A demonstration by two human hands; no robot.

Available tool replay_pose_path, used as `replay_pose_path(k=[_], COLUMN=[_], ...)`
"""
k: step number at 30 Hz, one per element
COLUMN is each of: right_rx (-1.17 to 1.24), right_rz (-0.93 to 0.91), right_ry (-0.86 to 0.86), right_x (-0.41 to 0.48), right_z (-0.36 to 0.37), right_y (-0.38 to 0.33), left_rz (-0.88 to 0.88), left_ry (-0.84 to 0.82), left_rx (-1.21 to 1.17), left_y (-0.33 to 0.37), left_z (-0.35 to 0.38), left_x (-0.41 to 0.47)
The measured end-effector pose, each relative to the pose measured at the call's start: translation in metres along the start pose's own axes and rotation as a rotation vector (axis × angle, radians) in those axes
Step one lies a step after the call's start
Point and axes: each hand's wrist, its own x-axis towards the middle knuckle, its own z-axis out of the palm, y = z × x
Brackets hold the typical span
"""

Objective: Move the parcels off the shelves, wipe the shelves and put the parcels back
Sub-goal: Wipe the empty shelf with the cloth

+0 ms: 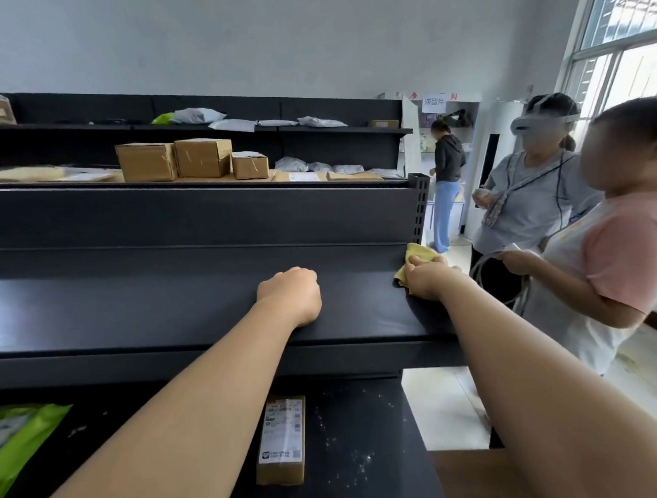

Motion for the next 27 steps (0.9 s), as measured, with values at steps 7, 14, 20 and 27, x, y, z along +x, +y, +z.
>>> replay_pose_path(k=[7,14,20,27], right_rx=[0.050,0.028,0.086,0.231], right_rz=[-0.008,-0.036,-0.030,-0.007], right_ry=[0.043,0.093,0.256,0.459], right_x=[-0.040,-0.098,-0.141,-0.168], right_z=[0.006,0.013,0.024,0.043], right_y=[0.021,0.038,0.044,0.035], left_rz=[-0.009,0.005,0.003,0.031], left_ry=[-0.001,-0.004,0.010,0.026], left_rx=[-0.004,-0.005,-0.016,0.052], left_y=[0.008,0.013,0.013,0.000], left_z=[-0.002,-0.004,-0.007,-0.011], left_x=[-0.024,-0.055,-0.072,-0.092])
